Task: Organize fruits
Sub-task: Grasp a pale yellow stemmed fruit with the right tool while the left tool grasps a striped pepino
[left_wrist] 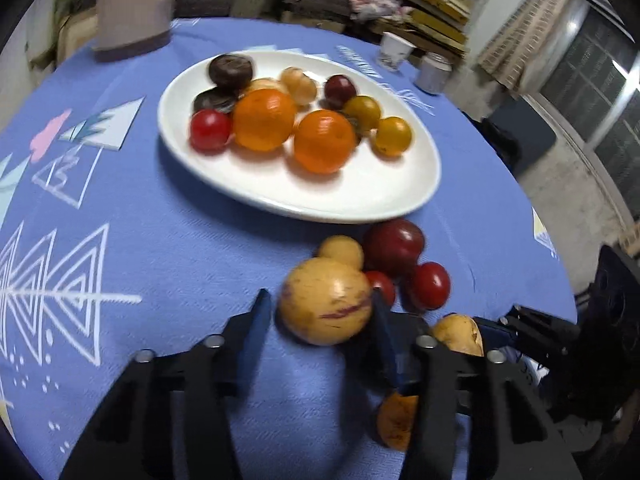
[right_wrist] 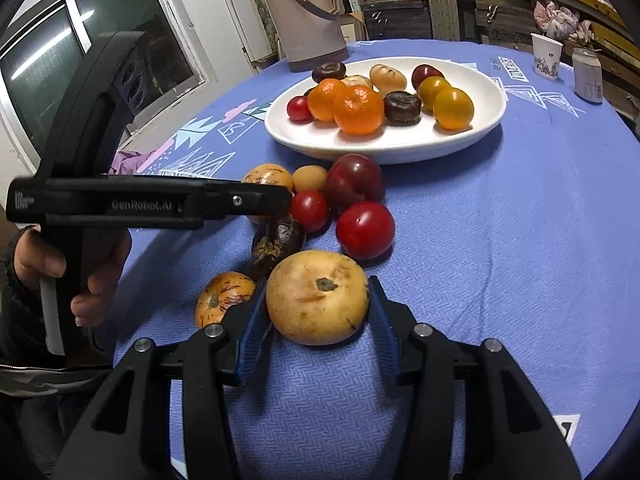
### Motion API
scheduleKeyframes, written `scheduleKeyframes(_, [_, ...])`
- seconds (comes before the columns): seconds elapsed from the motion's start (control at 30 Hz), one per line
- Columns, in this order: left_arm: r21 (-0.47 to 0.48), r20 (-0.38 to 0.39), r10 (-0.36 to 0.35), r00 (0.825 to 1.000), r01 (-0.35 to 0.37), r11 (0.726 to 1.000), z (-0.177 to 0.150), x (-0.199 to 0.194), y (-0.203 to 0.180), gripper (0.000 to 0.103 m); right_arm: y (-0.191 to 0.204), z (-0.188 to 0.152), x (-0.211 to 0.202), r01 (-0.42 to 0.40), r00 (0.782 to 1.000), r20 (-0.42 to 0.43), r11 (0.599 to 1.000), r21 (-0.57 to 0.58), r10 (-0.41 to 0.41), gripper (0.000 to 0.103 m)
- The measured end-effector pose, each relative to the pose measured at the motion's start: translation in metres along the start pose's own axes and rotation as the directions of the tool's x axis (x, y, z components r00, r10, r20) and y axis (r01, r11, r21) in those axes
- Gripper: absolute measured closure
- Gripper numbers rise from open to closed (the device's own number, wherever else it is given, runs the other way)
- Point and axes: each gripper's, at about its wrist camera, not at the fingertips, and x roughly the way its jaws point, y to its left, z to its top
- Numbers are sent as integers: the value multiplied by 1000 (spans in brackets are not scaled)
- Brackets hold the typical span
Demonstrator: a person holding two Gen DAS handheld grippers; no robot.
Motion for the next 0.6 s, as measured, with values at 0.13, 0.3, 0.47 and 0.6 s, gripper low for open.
scheduleKeyframes(0.13, [-33,10,-75,997,75,997,0,6,8,55,2,0,1,11,1000,-2,1000,-10,-11,54])
scheduleKeyframes(0.3, [-26,23,-73,997,74,997,0,7,6,57,12,-1,0,76,997,5,995,-61,-76,58])
scheduleKeyframes(0.47, [-4,20,-34,999,34,999,-6,-3,2,58,14,-5,-2,97,995,3,992,-78,-97,58])
scheduleKeyframes(0.6, [-13,41,-8,999,8,1000,-11,-18,7,58,7,-4,-8,101,995,8,993,-55,-100,58])
